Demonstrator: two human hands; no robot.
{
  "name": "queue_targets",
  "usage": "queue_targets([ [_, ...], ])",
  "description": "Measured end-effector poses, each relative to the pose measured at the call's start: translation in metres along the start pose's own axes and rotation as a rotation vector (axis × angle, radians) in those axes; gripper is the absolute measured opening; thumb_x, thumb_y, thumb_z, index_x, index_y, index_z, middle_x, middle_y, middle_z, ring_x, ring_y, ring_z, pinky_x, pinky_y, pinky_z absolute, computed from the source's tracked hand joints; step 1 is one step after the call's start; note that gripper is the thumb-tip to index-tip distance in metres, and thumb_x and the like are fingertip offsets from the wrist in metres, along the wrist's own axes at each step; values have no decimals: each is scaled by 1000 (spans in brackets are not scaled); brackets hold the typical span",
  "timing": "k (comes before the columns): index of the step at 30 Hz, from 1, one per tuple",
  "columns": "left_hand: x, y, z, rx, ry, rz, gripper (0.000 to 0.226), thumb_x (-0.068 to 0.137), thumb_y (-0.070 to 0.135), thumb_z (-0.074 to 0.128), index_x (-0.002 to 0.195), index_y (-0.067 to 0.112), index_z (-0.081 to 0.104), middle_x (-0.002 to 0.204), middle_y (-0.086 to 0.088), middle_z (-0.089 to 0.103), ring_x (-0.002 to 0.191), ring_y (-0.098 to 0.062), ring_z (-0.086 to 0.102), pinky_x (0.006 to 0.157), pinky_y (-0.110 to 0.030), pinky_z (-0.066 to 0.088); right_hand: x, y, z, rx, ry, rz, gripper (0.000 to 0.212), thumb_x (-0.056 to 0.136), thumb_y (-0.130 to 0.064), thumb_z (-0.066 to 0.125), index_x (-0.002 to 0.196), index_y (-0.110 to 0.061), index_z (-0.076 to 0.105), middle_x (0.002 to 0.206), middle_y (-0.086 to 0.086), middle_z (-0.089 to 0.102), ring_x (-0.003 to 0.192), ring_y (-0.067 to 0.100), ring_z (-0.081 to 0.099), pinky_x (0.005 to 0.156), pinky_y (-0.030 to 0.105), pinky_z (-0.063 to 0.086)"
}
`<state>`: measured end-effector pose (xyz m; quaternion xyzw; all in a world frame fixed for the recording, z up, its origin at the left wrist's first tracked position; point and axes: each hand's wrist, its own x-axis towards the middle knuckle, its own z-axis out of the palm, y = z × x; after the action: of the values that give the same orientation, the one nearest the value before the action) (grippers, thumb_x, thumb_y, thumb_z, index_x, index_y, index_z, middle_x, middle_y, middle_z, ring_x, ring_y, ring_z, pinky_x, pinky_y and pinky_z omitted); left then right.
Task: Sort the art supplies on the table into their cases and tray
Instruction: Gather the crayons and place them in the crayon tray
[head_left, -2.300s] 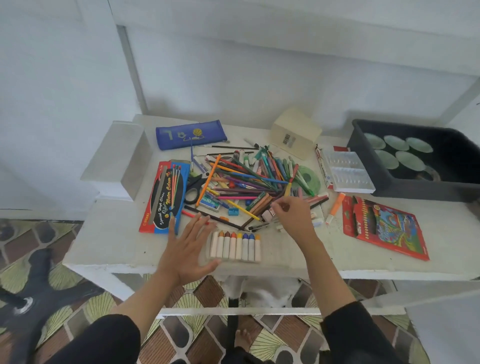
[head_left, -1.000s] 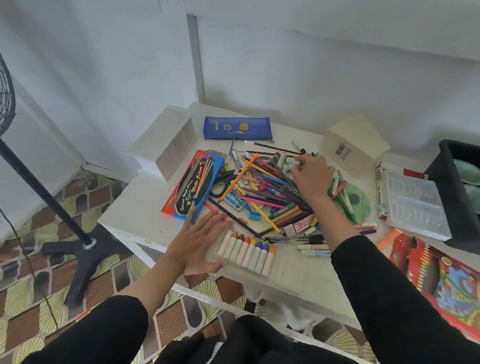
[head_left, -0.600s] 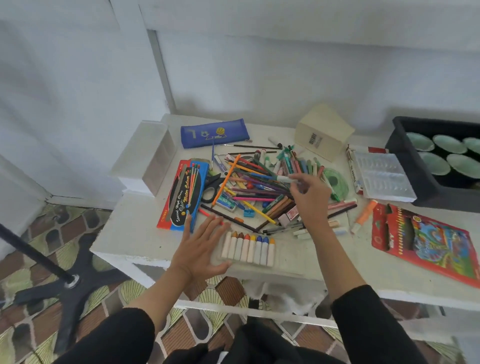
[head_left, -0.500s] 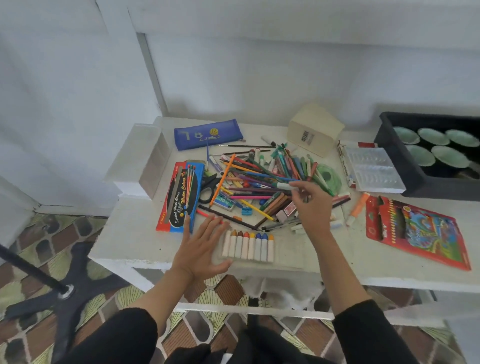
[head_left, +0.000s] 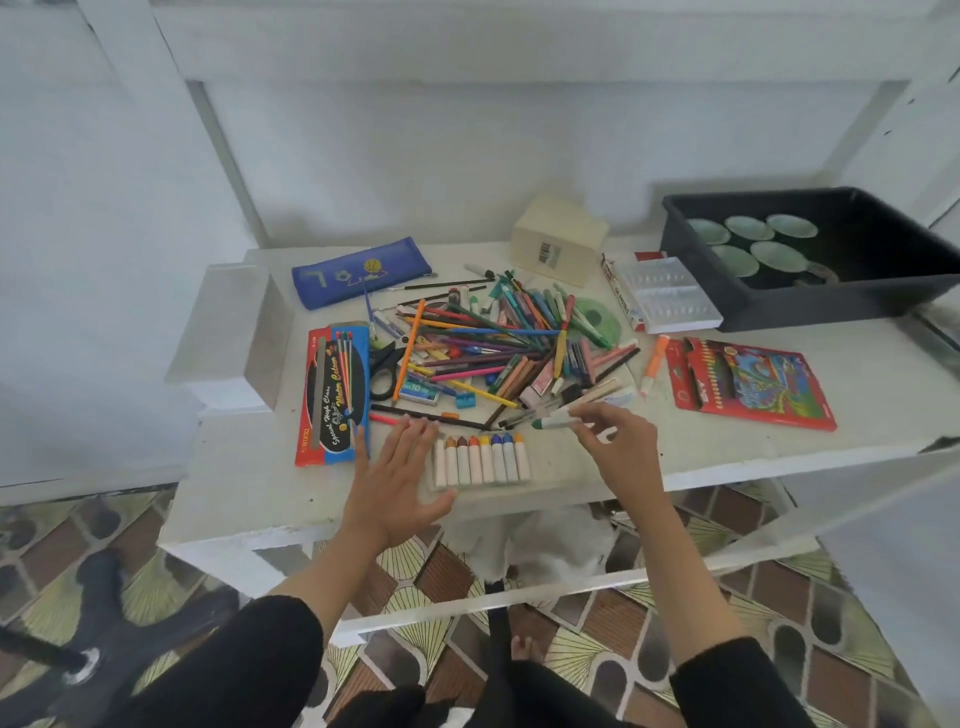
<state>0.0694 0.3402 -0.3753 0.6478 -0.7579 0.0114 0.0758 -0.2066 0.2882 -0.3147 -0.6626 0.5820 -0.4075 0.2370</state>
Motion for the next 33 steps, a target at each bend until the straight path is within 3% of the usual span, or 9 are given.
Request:
queue_targets([
  [8,0,0,-1,-24,8,9,84,83,71,23,149,18,29,155,1,27,146,-16,14,112,-57,-14,-22,-4,8,9,-70,14,21,80,-1,68,90,-19,73,84,-13,65,73,9,56,69,7,38],
  [17,0,0,0,-42,12,16,83,83,70,25,148,18,31,154,-1,30,145,-17,17,112,-57,-11,-18,0,17,-233,-288,-192,16,75,-5,74,85,-17,76,88,-2,64,85,16,55,75,37,49],
  [22,-1,0,0,-52,19,17,82,83,69,28,147,17,32,153,-2,33,144,-17,20,113,-57,-7,-16,3,17,-224,-377,-163,13,77,-9,74,86,-17,77,93,-4,63,89,13,54,80,29,44],
  [28,-2,-1,2,-42,-3,10,80,85,69,28,147,19,31,151,-1,35,143,-17,20,112,-58,-1,-3,5,17,-252,-494,-154,12,81,-14,71,92,-17,76,85,-10,61,72,-3,45,71,17,38],
  [33,-2,-2,2,-44,14,5,79,84,69,29,147,21,28,151,0,34,144,-16,15,113,-55,-3,19,3,10,-271,-660,-158,7,76,-20,76,81,-22,71,76,-13,62,66,-1,48,69,23,45],
])
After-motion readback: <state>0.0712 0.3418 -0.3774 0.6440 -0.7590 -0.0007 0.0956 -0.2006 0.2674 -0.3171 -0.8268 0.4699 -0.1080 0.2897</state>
